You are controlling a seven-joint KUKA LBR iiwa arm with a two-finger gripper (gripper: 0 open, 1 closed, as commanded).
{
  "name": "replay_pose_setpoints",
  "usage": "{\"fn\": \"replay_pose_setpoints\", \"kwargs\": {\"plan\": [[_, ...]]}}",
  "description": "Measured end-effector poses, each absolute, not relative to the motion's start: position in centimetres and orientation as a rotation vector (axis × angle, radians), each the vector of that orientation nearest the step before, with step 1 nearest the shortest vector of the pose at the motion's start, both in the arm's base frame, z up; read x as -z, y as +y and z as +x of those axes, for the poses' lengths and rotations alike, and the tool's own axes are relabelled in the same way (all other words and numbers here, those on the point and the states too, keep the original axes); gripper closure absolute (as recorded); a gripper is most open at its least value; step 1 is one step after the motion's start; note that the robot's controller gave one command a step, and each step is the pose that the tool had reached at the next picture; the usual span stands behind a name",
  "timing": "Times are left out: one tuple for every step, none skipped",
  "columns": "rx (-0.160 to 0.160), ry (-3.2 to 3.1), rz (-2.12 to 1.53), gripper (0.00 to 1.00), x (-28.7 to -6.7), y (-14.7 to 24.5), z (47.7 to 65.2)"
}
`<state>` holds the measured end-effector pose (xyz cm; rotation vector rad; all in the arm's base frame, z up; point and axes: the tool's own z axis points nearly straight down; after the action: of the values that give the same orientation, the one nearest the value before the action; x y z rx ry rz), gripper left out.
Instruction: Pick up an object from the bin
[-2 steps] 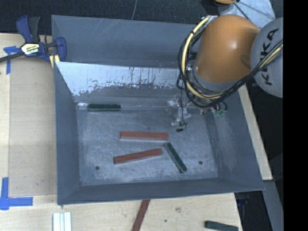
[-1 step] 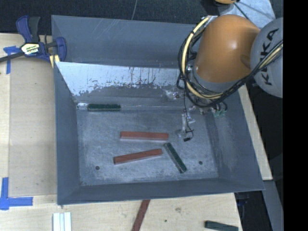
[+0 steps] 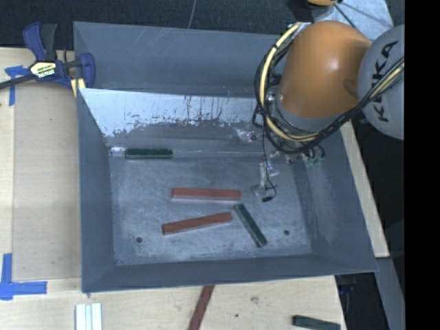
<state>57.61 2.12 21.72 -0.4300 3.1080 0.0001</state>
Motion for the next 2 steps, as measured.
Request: {"fn": "replay_pose_setpoints", "kwargs": {"plan": [[0.003,3.089,-0.501,0.0,-17.9,2.5,57.4],[0.0,3.115,-0.349,0.0,-11.8,3.3,59.4]]}}
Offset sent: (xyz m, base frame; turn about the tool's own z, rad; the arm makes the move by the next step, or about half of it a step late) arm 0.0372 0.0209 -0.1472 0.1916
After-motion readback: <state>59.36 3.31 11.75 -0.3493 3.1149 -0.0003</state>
